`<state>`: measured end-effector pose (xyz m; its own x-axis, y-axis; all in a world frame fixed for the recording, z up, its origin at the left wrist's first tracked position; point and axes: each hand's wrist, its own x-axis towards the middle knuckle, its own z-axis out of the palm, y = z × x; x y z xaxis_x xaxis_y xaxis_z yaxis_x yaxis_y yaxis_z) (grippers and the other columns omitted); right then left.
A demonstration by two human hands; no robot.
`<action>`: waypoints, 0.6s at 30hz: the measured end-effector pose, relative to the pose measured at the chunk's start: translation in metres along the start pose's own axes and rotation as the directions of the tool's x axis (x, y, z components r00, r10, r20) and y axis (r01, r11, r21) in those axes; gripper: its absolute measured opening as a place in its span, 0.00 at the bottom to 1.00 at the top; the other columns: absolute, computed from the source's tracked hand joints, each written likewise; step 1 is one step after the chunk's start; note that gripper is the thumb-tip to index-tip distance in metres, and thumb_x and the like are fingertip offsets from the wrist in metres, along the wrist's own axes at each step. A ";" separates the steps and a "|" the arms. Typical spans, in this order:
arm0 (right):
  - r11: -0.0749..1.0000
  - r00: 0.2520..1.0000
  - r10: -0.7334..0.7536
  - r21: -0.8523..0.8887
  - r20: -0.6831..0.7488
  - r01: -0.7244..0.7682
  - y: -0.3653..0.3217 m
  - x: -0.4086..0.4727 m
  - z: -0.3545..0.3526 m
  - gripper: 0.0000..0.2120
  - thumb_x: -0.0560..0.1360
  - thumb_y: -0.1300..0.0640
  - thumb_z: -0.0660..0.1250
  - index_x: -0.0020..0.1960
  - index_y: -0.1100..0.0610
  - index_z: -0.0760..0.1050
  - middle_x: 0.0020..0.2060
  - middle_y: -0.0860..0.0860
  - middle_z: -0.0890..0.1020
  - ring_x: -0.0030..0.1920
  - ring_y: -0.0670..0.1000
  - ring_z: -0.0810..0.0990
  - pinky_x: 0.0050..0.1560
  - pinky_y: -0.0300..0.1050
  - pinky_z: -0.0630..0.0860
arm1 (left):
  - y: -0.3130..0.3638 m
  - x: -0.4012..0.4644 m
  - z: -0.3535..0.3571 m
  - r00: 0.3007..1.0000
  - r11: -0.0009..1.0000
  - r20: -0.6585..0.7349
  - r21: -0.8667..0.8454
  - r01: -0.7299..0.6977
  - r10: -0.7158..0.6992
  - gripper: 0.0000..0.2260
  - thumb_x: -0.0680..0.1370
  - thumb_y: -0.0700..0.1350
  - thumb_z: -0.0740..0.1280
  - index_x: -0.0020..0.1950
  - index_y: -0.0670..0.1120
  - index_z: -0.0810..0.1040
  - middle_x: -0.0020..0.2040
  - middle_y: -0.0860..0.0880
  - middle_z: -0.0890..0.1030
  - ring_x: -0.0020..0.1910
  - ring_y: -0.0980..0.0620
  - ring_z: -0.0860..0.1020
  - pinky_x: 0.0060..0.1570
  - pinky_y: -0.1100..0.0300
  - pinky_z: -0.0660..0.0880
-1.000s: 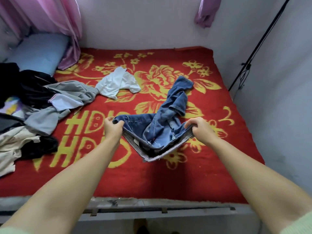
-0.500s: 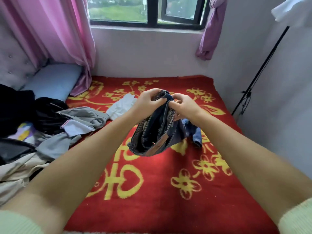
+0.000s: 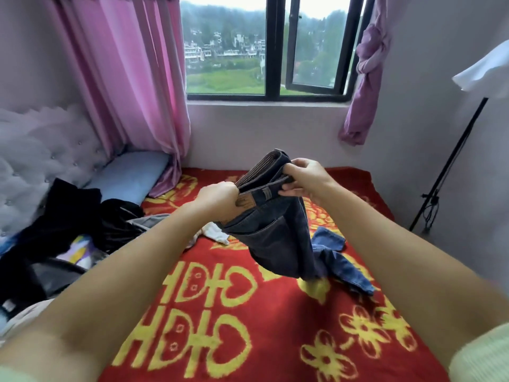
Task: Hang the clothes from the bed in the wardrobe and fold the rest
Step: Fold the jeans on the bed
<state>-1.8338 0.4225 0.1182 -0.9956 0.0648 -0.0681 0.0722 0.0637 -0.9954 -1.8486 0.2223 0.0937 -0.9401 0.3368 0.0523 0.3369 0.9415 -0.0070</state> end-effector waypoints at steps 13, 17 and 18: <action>0.510 0.745 -0.666 -0.706 0.039 0.492 -0.124 0.005 -0.035 0.20 0.75 0.56 0.69 0.64 0.60 0.71 0.56 0.54 0.79 0.53 0.52 0.79 0.55 0.46 0.77 | 0.001 0.024 -0.169 0.811 0.952 -0.560 0.305 0.016 0.166 0.20 0.80 0.56 0.59 0.42 0.40 0.77 0.43 0.44 0.75 0.43 0.45 0.73 0.63 0.44 0.63; 0.424 0.495 -0.864 -0.660 -0.090 0.621 -0.174 -0.017 -0.035 0.15 0.75 0.51 0.68 0.58 0.58 0.76 0.49 0.50 0.80 0.48 0.48 0.77 0.51 0.39 0.75 | 0.006 0.008 -0.219 0.570 0.923 -0.794 0.354 0.149 0.212 0.10 0.79 0.42 0.62 0.49 0.37 0.80 0.55 0.37 0.77 0.59 0.37 0.72 0.67 0.38 0.57; 0.413 0.466 -0.878 -0.663 -0.108 0.625 -0.182 -0.024 -0.035 0.15 0.75 0.50 0.68 0.57 0.58 0.76 0.46 0.50 0.79 0.45 0.47 0.76 0.46 0.33 0.73 | 0.006 0.004 -0.227 0.529 0.924 -0.819 0.351 0.153 0.224 0.10 0.79 0.41 0.62 0.51 0.36 0.79 0.55 0.36 0.76 0.59 0.36 0.72 0.67 0.39 0.57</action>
<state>-1.8213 0.4445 0.3036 -0.5207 0.0813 0.8499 -0.5527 0.7266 -0.4081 -1.8384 0.2266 0.3205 -0.3795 0.3798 0.8437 0.1497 0.9251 -0.3491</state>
